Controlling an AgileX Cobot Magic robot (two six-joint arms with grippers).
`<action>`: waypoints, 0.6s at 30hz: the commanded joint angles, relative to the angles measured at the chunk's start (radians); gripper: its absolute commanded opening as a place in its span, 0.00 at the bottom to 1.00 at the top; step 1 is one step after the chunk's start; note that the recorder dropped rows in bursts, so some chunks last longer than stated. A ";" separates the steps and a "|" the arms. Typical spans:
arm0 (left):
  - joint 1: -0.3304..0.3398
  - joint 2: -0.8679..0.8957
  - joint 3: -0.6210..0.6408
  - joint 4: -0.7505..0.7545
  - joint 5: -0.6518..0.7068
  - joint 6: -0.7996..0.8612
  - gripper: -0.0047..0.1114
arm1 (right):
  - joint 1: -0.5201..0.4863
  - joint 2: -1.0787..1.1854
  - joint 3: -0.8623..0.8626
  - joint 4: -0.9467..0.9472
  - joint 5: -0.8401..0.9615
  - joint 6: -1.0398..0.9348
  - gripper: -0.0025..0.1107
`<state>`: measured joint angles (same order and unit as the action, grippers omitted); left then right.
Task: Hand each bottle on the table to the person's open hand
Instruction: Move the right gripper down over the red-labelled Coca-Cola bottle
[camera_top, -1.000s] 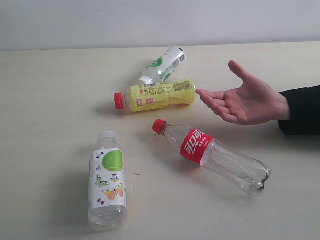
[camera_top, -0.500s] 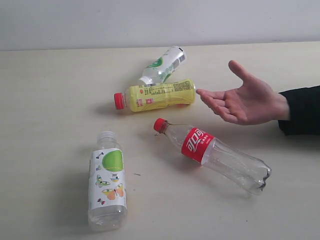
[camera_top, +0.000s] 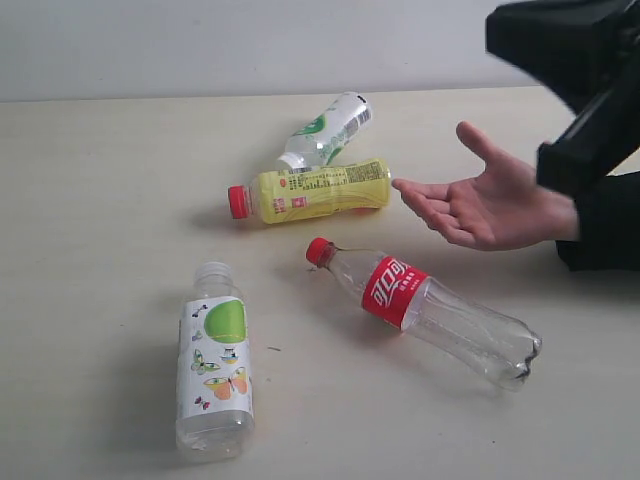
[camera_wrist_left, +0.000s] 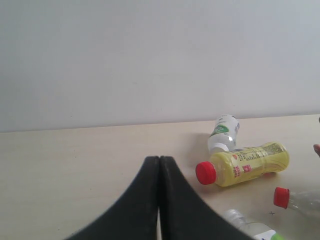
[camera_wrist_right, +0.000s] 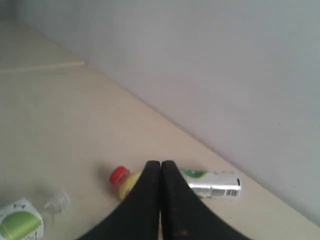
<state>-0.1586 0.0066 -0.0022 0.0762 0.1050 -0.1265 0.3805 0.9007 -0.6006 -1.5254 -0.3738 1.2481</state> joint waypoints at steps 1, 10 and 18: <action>0.002 -0.007 0.002 -0.006 -0.003 0.003 0.04 | 0.169 0.097 -0.019 -0.109 0.207 0.011 0.02; 0.002 -0.007 0.002 -0.006 -0.003 0.003 0.04 | 0.433 0.393 -0.135 0.063 0.799 -0.168 0.02; 0.002 -0.007 0.002 -0.006 -0.003 0.003 0.04 | 0.435 0.662 -0.451 0.726 1.064 -0.638 0.02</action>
<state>-0.1586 0.0066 -0.0022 0.0762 0.1050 -0.1231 0.8124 1.5024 -0.9540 -1.0118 0.5776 0.7864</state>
